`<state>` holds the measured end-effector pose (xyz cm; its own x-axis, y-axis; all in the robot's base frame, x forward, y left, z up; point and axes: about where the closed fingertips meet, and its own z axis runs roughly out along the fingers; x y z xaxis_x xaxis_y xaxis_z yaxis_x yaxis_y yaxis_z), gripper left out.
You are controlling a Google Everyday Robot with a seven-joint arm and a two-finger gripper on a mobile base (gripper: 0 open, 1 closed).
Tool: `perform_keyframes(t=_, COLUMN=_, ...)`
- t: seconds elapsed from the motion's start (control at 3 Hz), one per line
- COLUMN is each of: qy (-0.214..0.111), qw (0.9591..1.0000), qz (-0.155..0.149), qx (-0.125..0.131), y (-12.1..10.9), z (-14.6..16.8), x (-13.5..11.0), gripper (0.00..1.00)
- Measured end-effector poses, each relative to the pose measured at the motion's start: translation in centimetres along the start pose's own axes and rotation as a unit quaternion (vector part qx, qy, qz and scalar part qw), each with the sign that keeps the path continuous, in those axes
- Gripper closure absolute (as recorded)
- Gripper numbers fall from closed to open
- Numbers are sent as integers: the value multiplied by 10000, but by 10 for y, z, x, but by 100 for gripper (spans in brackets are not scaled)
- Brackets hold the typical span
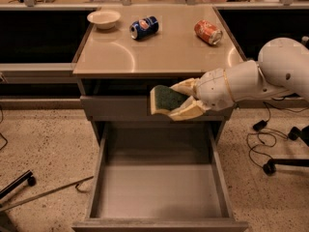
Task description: Pick sponge from middle drawer and place on counter
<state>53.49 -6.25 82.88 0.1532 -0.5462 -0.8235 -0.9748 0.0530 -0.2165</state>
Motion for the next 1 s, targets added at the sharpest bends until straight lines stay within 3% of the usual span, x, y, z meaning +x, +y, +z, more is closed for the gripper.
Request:
perform_keyframes(t=0.33, qy=0, qw=10000, qz=-3, qx=-2, y=0, z=0, x=0, gripper=100)
perform_keyframes(t=0.67, qy=34, qw=9998, qz=-186, qx=48, y=-21, z=-2, x=-11, gripper=100)
perform_keyframes(t=1.0, qy=140, qw=9980, qz=-619, qx=76, y=-73, z=0, x=-39, gripper=100)
